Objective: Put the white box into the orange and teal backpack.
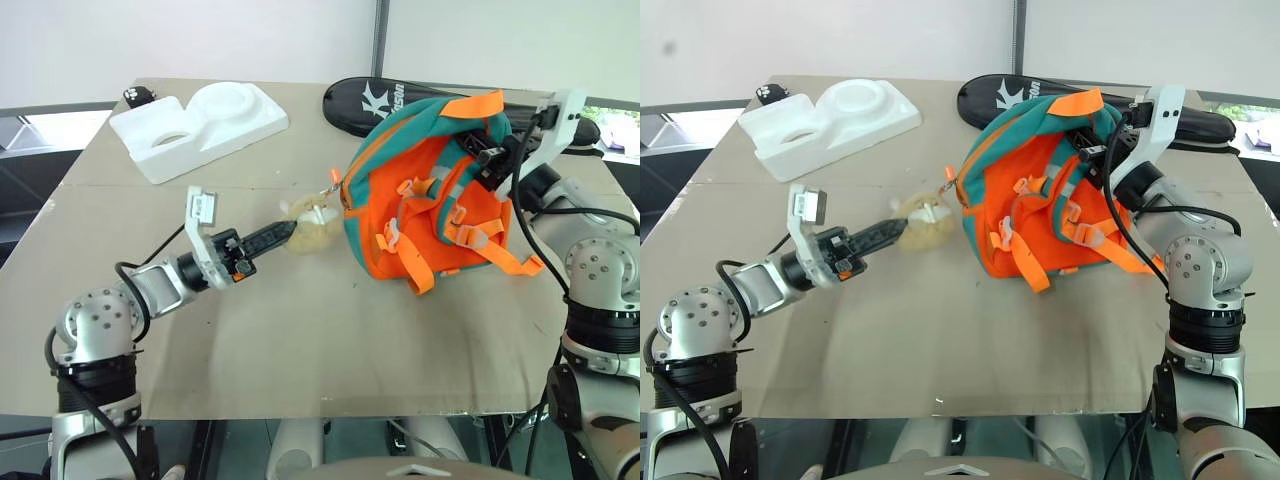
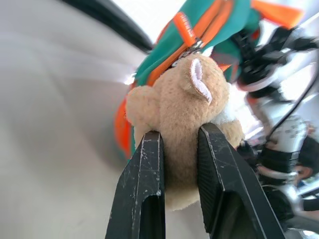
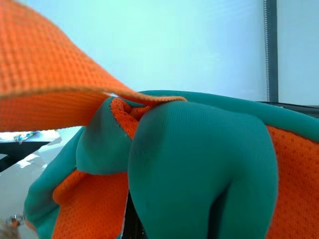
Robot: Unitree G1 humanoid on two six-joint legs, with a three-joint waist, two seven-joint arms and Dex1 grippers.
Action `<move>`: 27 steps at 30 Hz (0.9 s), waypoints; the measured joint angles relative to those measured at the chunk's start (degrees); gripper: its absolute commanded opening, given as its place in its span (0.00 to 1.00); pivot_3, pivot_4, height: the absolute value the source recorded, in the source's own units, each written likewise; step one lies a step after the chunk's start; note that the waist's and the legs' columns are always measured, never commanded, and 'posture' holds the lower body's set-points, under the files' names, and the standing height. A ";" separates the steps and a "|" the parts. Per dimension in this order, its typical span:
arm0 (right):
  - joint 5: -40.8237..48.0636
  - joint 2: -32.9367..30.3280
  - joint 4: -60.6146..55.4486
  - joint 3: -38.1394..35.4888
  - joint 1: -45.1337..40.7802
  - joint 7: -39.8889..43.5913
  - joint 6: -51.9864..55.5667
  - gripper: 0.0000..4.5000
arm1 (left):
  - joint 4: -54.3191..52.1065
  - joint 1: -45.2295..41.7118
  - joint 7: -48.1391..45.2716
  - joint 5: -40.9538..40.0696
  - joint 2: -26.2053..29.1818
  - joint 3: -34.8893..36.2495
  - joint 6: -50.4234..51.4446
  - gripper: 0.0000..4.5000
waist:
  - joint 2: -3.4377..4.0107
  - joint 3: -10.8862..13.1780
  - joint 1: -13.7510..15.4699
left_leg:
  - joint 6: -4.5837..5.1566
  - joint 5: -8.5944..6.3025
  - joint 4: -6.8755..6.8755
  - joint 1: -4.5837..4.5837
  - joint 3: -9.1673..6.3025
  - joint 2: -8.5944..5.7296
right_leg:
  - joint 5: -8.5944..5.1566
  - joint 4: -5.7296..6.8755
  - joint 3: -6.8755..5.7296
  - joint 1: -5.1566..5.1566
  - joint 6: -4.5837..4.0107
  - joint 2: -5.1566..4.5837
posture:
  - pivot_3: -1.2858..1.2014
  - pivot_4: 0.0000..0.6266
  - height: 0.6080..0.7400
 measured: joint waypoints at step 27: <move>-2.25 -6.42 -12.50 1.80 13.71 8.82 -3.15 0.72 | 1.25 -5.94 -4.00 28.94 -0.69 -7.19 -27.63 0.87 | 0.02 0.00 0.09 | 0.00 0.00 -0.17 -0.01 0.04 -0.03 | -0.01 -0.20 0.00 0.02 0.02 -0.06 | 0.52 0.24 1.00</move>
